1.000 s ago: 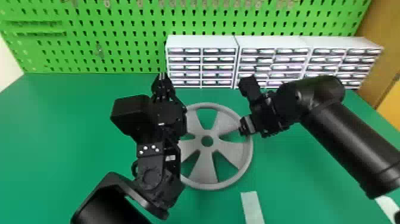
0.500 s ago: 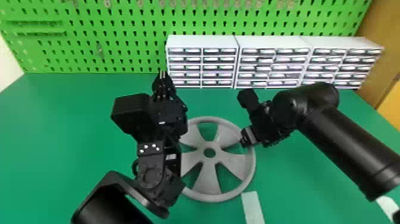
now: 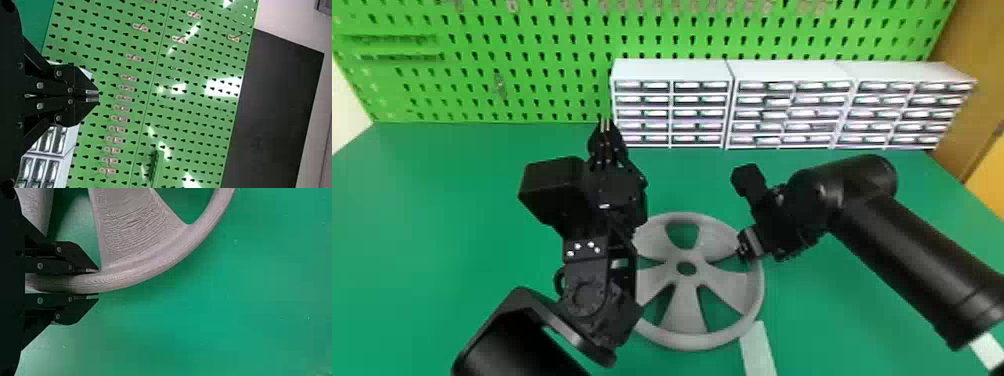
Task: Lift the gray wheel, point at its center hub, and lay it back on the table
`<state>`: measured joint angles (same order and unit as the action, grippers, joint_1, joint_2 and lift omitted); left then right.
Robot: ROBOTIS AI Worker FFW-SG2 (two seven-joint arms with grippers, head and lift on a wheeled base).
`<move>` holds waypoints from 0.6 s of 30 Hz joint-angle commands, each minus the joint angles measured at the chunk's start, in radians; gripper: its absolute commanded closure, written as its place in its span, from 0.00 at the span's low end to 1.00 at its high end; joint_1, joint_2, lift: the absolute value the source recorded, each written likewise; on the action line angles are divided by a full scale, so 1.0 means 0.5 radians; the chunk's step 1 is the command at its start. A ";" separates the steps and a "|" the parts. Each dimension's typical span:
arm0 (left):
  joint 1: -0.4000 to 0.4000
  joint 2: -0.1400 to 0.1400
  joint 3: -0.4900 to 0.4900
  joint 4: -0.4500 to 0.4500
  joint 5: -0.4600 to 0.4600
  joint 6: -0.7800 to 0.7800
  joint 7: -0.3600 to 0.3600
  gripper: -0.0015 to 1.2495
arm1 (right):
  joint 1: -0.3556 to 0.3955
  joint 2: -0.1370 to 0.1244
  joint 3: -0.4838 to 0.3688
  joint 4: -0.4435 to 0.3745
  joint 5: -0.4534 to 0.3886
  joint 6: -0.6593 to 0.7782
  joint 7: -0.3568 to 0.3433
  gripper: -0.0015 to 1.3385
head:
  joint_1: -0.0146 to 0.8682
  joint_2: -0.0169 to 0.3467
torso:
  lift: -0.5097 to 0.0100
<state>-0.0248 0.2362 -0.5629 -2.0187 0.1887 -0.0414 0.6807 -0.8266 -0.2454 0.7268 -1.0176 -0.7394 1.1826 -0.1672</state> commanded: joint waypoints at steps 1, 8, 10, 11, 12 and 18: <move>-0.003 0.000 0.000 0.000 0.000 0.000 0.001 0.94 | 0.006 0.000 0.004 0.004 0.000 -0.018 0.000 0.91 | 0.80 0.18 | 0.80; 0.000 0.000 0.000 0.000 0.000 0.000 0.001 0.94 | 0.012 0.000 0.007 0.007 0.009 -0.034 0.003 0.79 | 0.80 0.18 | 0.80; 0.000 0.000 0.003 0.000 0.000 0.000 0.001 0.94 | 0.015 0.000 0.004 0.007 0.009 -0.040 0.003 0.68 | 0.80 0.18 | 0.80; 0.000 0.000 0.003 0.000 0.000 0.000 0.001 0.94 | 0.015 0.000 0.004 0.004 0.009 -0.040 0.003 0.65 | 0.80 0.18 | 0.80; -0.003 0.000 0.003 0.000 0.000 0.000 -0.002 0.94 | 0.015 0.000 0.001 0.007 0.009 -0.040 0.003 0.62 | 0.80 0.18 | 0.80; 0.000 0.000 0.003 0.000 0.003 0.000 0.001 0.94 | 0.021 -0.003 -0.012 0.010 0.012 -0.046 0.003 0.33 | 0.80 0.18 | 0.80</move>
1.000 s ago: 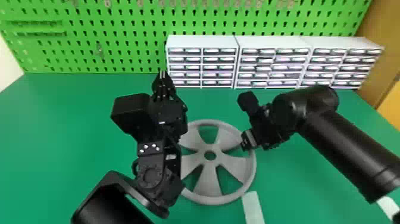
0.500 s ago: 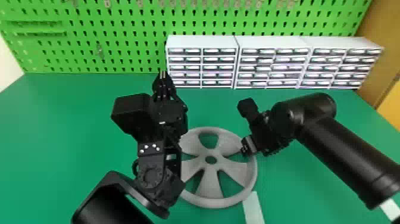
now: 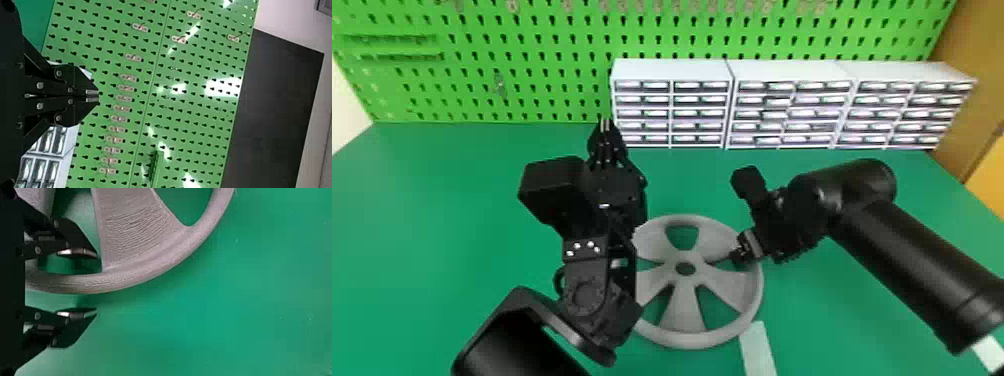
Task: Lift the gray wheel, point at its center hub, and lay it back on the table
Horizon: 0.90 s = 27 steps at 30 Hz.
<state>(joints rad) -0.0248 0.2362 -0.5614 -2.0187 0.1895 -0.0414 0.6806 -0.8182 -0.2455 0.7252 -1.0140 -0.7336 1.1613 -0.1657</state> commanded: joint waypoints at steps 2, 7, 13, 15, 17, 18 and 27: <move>0.001 0.000 0.000 0.000 0.001 0.000 0.001 0.94 | 0.007 -0.003 -0.015 0.003 0.001 -0.006 0.000 0.23 | 0.80 0.18 | 0.80; 0.001 0.000 0.000 0.000 0.001 0.000 -0.002 0.94 | 0.010 -0.003 -0.045 0.003 0.001 -0.019 0.000 0.08 | 0.80 0.18 | 0.80; 0.004 0.000 0.000 0.000 0.001 0.000 0.001 0.94 | 0.023 -0.006 -0.107 0.003 0.007 -0.025 0.000 0.08 | 0.80 0.18 | 0.80; 0.004 0.000 0.000 0.000 0.001 0.000 0.001 0.94 | 0.023 -0.009 -0.110 0.003 0.010 -0.028 0.000 0.08 | 0.80 0.18 | 0.80; 0.004 0.000 0.003 0.000 0.001 0.000 0.001 0.94 | 0.026 -0.012 -0.110 0.003 0.010 -0.031 0.000 0.08 | 0.80 0.18 | 0.80; 0.004 0.000 0.003 0.000 0.001 0.000 0.001 0.94 | 0.026 -0.012 -0.113 0.003 0.010 -0.031 0.000 0.08 | 0.80 0.18 | 0.80; 0.016 0.000 0.021 0.000 0.001 0.000 0.001 0.93 | 0.063 -0.009 -0.196 -0.003 0.047 -0.095 0.052 0.08 | 0.80 0.18 | 0.80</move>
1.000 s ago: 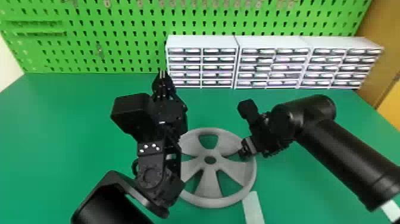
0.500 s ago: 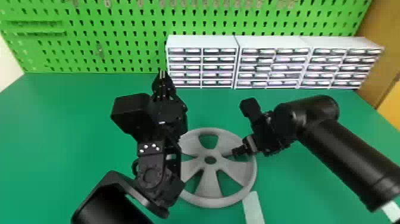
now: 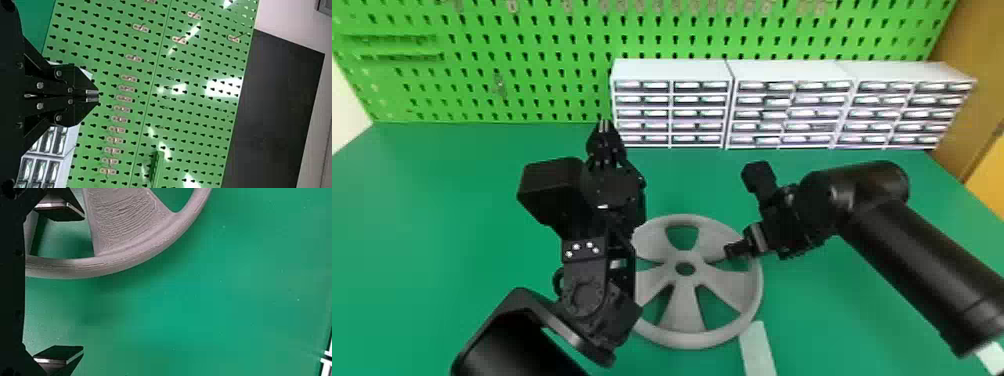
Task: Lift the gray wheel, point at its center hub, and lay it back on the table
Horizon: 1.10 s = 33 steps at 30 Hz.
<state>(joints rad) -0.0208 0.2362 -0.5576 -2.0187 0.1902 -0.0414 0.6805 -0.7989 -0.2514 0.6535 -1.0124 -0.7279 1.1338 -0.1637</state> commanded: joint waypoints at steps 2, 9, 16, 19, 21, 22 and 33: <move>0.014 0.000 0.023 0.003 0.000 0.000 0.001 0.93 | 0.048 0.003 -0.104 -0.006 0.066 -0.062 0.110 0.08 | 0.80 0.18 | 0.80; 0.039 -0.003 0.066 0.003 -0.015 0.000 0.001 0.92 | 0.150 0.021 -0.341 -0.071 0.287 -0.197 0.318 0.09 | 0.80 0.18 | 0.80; 0.051 -0.006 0.103 0.012 -0.025 0.000 -0.002 0.92 | 0.279 0.040 -0.546 -0.258 0.523 -0.433 0.472 0.09 | 0.80 0.18 | 0.80; 0.060 -0.009 0.127 0.015 -0.025 0.000 -0.002 0.91 | 0.331 0.052 -0.611 -0.316 0.612 -0.574 0.570 0.09 | 0.80 0.18 | 0.80; 0.069 -0.009 0.155 0.015 -0.025 0.000 -0.002 0.90 | 0.358 0.058 -0.641 -0.344 0.646 -0.660 0.634 0.09 | 0.80 0.18 | 0.80; 0.075 -0.012 0.167 0.018 -0.028 0.000 0.001 0.90 | 0.371 0.061 -0.654 -0.353 0.652 -0.691 0.650 0.09 | 0.80 0.18 | 0.80; 0.109 -0.012 0.379 0.086 -0.064 -0.003 -0.143 0.75 | 0.561 0.079 -0.795 -0.561 0.686 -1.166 0.714 0.09 | 0.80 0.18 | 0.80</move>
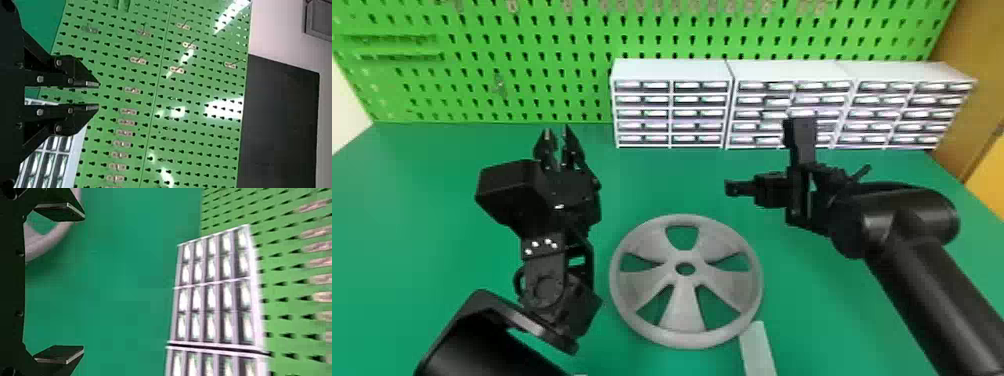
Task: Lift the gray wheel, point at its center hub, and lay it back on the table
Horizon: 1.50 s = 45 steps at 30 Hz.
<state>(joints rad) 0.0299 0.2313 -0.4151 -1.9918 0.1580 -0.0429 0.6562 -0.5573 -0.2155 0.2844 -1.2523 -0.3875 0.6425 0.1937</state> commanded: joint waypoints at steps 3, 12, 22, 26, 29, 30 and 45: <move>0.008 -0.002 0.164 0.072 0.031 -0.009 -0.199 0.69 | 0.142 0.020 -0.096 -0.134 0.020 -0.325 -0.001 0.09 | 0.80 0.18 | 0.80; -0.008 -0.012 0.370 0.244 0.095 -0.098 -0.463 0.50 | 0.311 0.091 -0.280 -0.318 0.183 -0.583 -0.004 0.09 | 0.80 0.18 | 0.80; -0.014 -0.073 0.600 0.419 0.126 -0.178 -0.852 0.42 | 0.449 0.146 -0.354 -0.416 0.327 -0.948 -0.071 0.09 | 0.80 0.18 | 0.80; -0.020 -0.122 0.695 0.462 0.156 -0.187 -0.966 0.42 | 0.507 0.176 -0.363 -0.438 0.349 -1.113 -0.173 0.09 | 0.80 0.18 | 0.80; -0.035 -0.156 0.772 0.495 0.181 -0.184 -1.095 0.41 | 0.538 0.195 -0.379 -0.441 0.349 -1.199 -0.200 0.09 | 0.80 0.18 | 0.80; -0.038 -0.168 0.796 0.498 0.184 -0.172 -1.131 0.41 | 0.541 0.195 -0.379 -0.441 0.352 -1.221 -0.203 0.09 | 0.80 0.18 | 0.80; -0.094 -0.217 0.898 0.569 0.163 -0.077 -1.386 0.41 | 0.630 0.195 -0.369 -0.444 0.327 -1.340 -0.271 0.09 | 0.80 0.18 | 0.80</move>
<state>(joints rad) -0.0129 0.1331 0.0287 -1.7134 0.2422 -0.0813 -0.0298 -0.2531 -0.1190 0.1007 -1.4741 -0.2193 -0.0221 0.0669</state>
